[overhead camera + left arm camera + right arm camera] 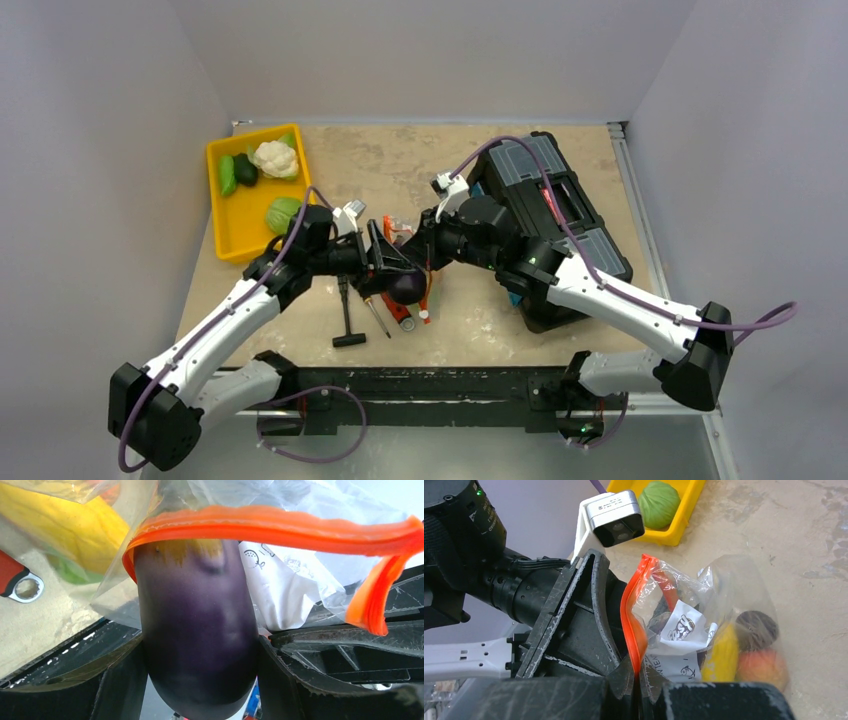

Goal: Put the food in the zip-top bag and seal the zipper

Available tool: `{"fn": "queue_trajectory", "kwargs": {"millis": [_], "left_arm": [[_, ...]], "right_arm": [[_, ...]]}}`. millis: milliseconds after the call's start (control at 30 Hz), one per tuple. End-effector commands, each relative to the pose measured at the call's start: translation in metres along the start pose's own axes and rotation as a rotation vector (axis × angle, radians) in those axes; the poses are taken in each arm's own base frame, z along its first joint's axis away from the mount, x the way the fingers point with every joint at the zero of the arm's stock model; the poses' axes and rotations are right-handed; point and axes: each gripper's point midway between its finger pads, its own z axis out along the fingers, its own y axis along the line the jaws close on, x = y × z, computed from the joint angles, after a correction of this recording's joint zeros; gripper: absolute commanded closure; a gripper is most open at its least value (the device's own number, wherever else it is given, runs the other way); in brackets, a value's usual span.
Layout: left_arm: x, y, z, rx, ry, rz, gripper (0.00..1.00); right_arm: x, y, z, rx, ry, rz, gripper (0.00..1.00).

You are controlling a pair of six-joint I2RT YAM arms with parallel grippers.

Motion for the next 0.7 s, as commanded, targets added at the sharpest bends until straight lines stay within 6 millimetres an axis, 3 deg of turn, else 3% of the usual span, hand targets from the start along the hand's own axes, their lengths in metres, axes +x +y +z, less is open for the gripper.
{"fn": "queue_trajectory", "kwargs": {"millis": [0,133,233,367,533,667], "left_arm": [[-0.001,-0.046,-0.010,0.104,-0.023,0.002,0.69],[0.014,-0.062,-0.010,0.128,-0.007,-0.037,0.69],[0.022,-0.070,-0.017,0.100,-0.037,0.027,0.68],[0.013,-0.044,-0.017,-0.027,-0.118,0.018,0.67],[-0.007,-0.027,0.001,-0.046,-0.187,-0.174,0.68],[-0.021,-0.015,0.000,-0.087,-0.286,-0.315,0.69]], "right_arm": [[-0.016,0.020,-0.010,-0.073,-0.058,-0.047,1.00],[-0.021,0.018,-0.010,-0.060,-0.076,-0.061,1.00],[-0.029,0.019,-0.014,-0.056,-0.109,-0.060,1.00],[-0.038,0.032,-0.020,-0.110,-0.134,-0.040,1.00],[-0.042,0.037,-0.022,-0.122,-0.136,-0.029,1.00],[-0.043,0.038,-0.024,-0.130,-0.142,-0.015,1.00]]}}
